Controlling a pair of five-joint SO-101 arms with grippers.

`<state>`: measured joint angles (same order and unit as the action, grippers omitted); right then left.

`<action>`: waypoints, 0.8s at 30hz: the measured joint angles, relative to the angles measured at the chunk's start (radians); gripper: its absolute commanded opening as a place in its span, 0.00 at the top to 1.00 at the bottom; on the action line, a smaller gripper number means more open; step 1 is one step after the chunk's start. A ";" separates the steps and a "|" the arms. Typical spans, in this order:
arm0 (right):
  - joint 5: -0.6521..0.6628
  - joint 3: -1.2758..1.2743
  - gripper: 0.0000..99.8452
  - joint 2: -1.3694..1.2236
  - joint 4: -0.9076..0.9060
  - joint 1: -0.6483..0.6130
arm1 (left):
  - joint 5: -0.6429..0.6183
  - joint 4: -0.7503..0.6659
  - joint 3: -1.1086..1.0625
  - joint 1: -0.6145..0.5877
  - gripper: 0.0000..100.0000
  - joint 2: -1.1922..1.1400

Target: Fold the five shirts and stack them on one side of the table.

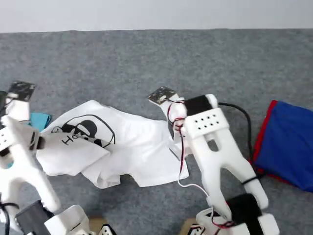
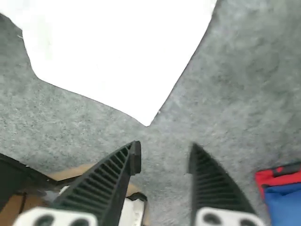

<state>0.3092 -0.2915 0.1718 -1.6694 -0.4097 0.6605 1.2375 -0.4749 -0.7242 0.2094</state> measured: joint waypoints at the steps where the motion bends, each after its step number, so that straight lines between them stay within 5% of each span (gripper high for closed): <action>1: -0.015 0.000 0.77 -0.018 0.000 -0.003 | 0.000 0.000 0.000 -0.018 0.81 0.000; 24: -0.149 0.216 0.77 -0.654 0.040 -0.112 | 0.000 -0.003 0.000 -0.121 0.82 0.000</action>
<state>0.1603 -0.0752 -0.4818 -1.6295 -0.5217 0.6605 1.2344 -0.4749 -0.8454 0.2094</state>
